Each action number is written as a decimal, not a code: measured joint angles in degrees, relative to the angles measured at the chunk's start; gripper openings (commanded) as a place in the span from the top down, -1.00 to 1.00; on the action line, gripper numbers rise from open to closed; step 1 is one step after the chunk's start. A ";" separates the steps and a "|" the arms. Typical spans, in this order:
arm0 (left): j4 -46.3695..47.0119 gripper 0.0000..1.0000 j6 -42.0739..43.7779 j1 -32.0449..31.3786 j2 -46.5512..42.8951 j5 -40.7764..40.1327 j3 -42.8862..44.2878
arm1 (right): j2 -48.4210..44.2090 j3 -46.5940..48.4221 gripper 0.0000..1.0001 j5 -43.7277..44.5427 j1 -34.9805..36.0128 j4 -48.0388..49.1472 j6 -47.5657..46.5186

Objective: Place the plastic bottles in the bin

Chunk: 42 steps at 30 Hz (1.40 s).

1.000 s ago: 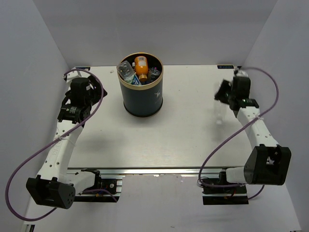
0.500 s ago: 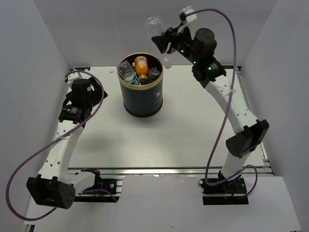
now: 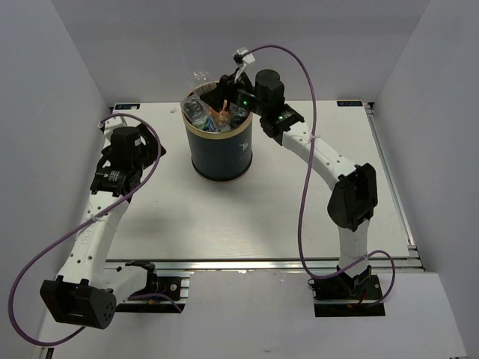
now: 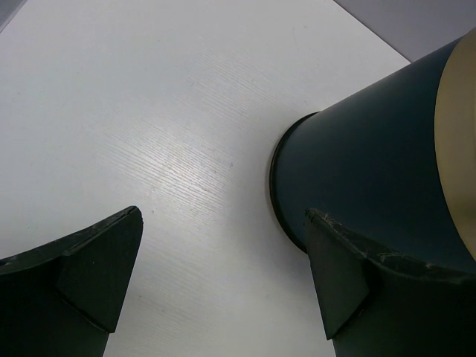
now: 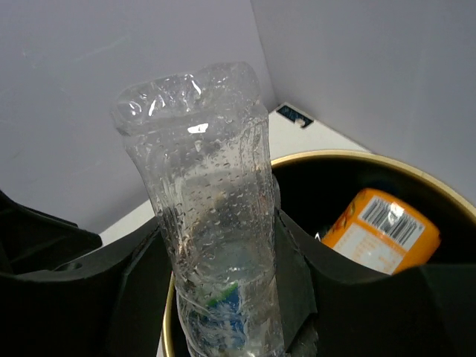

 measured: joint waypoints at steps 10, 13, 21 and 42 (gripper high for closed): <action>-0.81 -0.96 -0.02 0.00 -1.70 -0.52 -0.44 | -1.11 -7.17 -0.45 1.55 0.13 2.60 2.03; -1.11 -0.96 -0.02 0.00 -2.43 -0.66 -0.44 | -2.05 -9.01 -0.72 3.10 0.11 2.91 2.19; -1.53 -0.96 -0.04 0.00 -2.67 -1.03 -0.44 | -5.73 -8.37 -0.79 6.51 0.24 0.61 0.22; 1.31 -0.96 -0.70 0.11 1.05 -2.05 -0.74 | -46.14 -53.88 -0.79 29.40 -14.62 -10.25 1.40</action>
